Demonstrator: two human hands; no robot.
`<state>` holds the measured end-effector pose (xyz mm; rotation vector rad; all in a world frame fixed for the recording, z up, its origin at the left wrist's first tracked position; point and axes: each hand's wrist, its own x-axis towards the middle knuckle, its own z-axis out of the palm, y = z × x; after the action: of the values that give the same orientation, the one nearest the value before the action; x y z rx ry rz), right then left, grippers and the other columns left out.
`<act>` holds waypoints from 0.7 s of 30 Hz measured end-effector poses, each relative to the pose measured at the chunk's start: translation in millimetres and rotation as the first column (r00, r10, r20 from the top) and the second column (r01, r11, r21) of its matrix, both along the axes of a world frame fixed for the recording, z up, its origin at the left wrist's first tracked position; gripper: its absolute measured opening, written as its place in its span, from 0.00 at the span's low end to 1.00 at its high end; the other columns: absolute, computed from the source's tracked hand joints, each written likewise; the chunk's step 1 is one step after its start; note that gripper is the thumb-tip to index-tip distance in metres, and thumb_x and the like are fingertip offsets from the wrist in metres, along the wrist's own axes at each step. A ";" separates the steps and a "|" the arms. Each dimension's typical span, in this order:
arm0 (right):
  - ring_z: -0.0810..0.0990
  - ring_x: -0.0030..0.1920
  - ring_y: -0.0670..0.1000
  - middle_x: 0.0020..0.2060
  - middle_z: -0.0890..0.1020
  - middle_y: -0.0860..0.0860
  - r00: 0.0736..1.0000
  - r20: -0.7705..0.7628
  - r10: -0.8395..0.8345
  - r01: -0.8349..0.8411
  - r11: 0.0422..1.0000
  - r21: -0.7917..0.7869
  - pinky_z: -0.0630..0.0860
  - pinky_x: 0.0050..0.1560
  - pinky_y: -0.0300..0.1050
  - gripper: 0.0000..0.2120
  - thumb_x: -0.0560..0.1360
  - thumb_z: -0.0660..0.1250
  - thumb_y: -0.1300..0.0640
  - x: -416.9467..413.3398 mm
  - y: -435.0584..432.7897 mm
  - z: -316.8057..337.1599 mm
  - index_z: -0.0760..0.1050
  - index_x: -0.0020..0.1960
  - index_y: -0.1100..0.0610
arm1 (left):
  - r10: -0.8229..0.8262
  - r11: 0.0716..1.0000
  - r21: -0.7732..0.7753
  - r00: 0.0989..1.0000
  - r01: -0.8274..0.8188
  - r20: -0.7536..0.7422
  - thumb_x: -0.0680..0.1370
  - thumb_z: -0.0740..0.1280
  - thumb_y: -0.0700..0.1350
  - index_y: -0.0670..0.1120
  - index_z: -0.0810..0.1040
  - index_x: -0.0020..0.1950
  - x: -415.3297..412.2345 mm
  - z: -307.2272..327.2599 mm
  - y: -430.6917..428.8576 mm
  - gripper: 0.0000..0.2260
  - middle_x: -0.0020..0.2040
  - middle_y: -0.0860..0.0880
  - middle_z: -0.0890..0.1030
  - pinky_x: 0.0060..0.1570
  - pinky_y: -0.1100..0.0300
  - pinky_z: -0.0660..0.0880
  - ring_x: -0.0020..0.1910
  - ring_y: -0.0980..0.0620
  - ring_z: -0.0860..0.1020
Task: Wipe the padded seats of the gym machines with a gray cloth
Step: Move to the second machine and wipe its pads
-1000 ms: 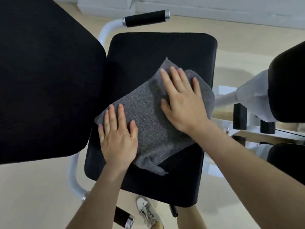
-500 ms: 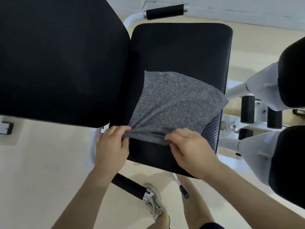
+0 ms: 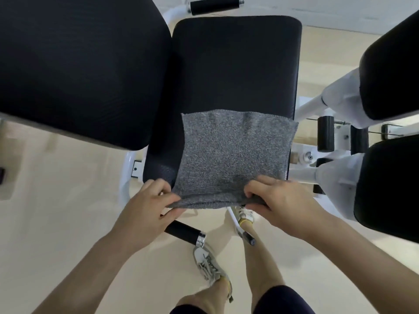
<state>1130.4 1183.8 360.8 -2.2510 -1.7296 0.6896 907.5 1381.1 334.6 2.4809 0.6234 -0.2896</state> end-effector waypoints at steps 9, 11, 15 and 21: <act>0.77 0.41 0.42 0.40 0.80 0.46 0.774 -0.410 -0.482 0.508 0.860 -0.049 0.70 0.43 0.29 0.06 0.75 0.68 0.60 30.1 -14.7 15.3 0.77 0.43 0.49 | 0.403 0.839 -0.405 0.915 -0.364 0.015 0.76 0.69 0.44 0.53 0.77 0.42 20.6 22.2 16.7 0.05 0.36 0.51 0.78 0.32 0.71 0.65 0.32 0.58 0.71; 0.77 0.38 0.44 0.37 0.81 0.48 0.719 -0.406 -0.565 0.596 0.801 -0.059 0.69 0.39 0.29 0.06 0.77 0.64 0.56 35.3 -9.1 10.2 0.78 0.43 0.50 | 0.474 0.843 -0.317 0.878 -0.434 0.059 0.79 0.64 0.48 0.50 0.77 0.41 35.7 22.2 18.4 0.07 0.34 0.49 0.77 0.33 0.69 0.65 0.33 0.54 0.73; 0.74 0.33 0.46 0.32 0.80 0.50 0.634 -0.444 -0.634 0.664 0.740 -0.108 0.68 0.33 0.36 0.11 0.73 0.67 0.46 52.3 5.8 3.7 0.79 0.42 0.54 | 0.549 0.792 -0.352 0.834 -0.498 0.057 0.80 0.58 0.58 0.46 0.72 0.39 74.1 19.7 19.3 0.18 0.33 0.46 0.73 0.36 0.57 0.68 0.33 0.53 0.72; 0.79 0.37 0.54 0.33 0.82 0.52 0.620 -0.359 -0.698 0.732 0.679 -0.058 0.77 0.41 0.50 0.08 0.73 0.70 0.49 91.2 15.0 -1.7 0.79 0.39 0.53 | 0.602 0.710 -0.449 0.798 -0.542 -0.012 0.72 0.63 0.63 0.49 0.77 0.48 116.3 -1.8 37.0 0.18 0.45 0.46 0.81 0.52 0.45 0.75 0.47 0.47 0.80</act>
<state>1221.6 1198.7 359.2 -2.2855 -0.5631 0.7217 1023.7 1418.1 332.7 1.7483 1.1033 -0.0033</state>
